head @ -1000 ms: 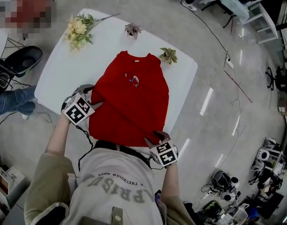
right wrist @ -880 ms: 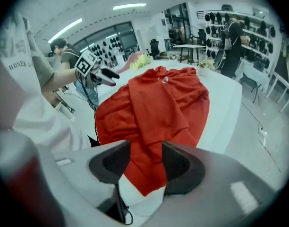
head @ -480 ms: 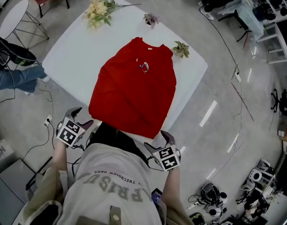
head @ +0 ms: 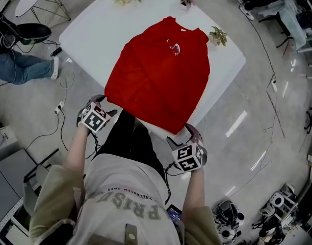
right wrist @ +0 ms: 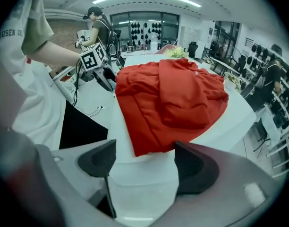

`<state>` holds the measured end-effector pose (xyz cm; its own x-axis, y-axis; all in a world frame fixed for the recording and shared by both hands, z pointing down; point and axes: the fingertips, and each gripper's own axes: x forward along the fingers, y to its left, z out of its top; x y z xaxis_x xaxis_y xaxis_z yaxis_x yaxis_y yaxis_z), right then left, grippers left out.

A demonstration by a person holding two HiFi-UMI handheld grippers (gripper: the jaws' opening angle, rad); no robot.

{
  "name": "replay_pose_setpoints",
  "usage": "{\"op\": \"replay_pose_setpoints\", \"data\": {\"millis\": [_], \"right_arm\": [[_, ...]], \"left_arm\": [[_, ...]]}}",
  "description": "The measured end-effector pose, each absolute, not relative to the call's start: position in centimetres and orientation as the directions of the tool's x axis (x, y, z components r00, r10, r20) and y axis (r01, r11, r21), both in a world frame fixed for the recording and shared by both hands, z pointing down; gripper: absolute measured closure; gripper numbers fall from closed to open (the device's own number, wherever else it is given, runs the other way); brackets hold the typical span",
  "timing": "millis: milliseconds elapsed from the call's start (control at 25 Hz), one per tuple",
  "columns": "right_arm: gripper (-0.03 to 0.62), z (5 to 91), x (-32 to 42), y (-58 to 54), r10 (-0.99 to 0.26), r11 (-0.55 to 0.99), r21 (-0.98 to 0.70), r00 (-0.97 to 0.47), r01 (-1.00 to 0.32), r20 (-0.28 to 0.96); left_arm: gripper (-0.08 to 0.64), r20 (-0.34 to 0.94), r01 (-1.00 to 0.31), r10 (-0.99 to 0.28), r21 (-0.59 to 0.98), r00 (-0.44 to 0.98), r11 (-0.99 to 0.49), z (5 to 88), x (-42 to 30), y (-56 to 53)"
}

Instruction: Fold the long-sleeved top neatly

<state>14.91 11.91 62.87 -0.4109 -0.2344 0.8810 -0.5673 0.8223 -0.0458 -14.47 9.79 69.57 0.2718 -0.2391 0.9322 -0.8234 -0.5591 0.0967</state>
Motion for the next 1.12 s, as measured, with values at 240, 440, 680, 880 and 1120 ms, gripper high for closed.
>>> {"op": "replay_pose_setpoints", "data": {"millis": [240, 440, 680, 880, 1120], "right_arm": [[0.334, 62.8, 15.5, 11.6, -0.298, 0.780, 0.008, -0.360, -0.626, 0.884], [0.405, 62.8, 15.6, 11.3, -0.374, 0.727, 0.091, -0.281, -0.680, 0.884], [0.492, 62.0, 15.8, 11.7, -0.461, 0.632, 0.186, -0.172, -0.752, 0.871], [0.497, 60.0, 14.7, 14.4, -0.480, 0.609, 0.186, -0.172, -0.771, 0.860], [0.497, 60.4, 14.3, 16.7, -0.469, 0.587, 0.172, -0.159, -0.791, 0.869]], "left_arm": [[0.250, 0.909, -0.831, -0.263, 0.141, 0.324, -0.538, 70.5, -13.7, 8.7], [0.524, 0.867, -0.825, -0.338, 0.135, 0.367, -0.549, 68.1, -14.0, 7.8], [0.548, 0.828, -0.753, -0.317, 0.177, 0.462, -0.634, 64.4, -15.5, 9.6], [0.549, 0.776, -0.708, -0.305, 0.242, 0.551, -0.663, 61.0, -17.5, 11.6], [0.545, 0.821, -0.722, -0.304, 0.178, 0.483, -0.668, 64.7, -18.7, 11.5]]}}
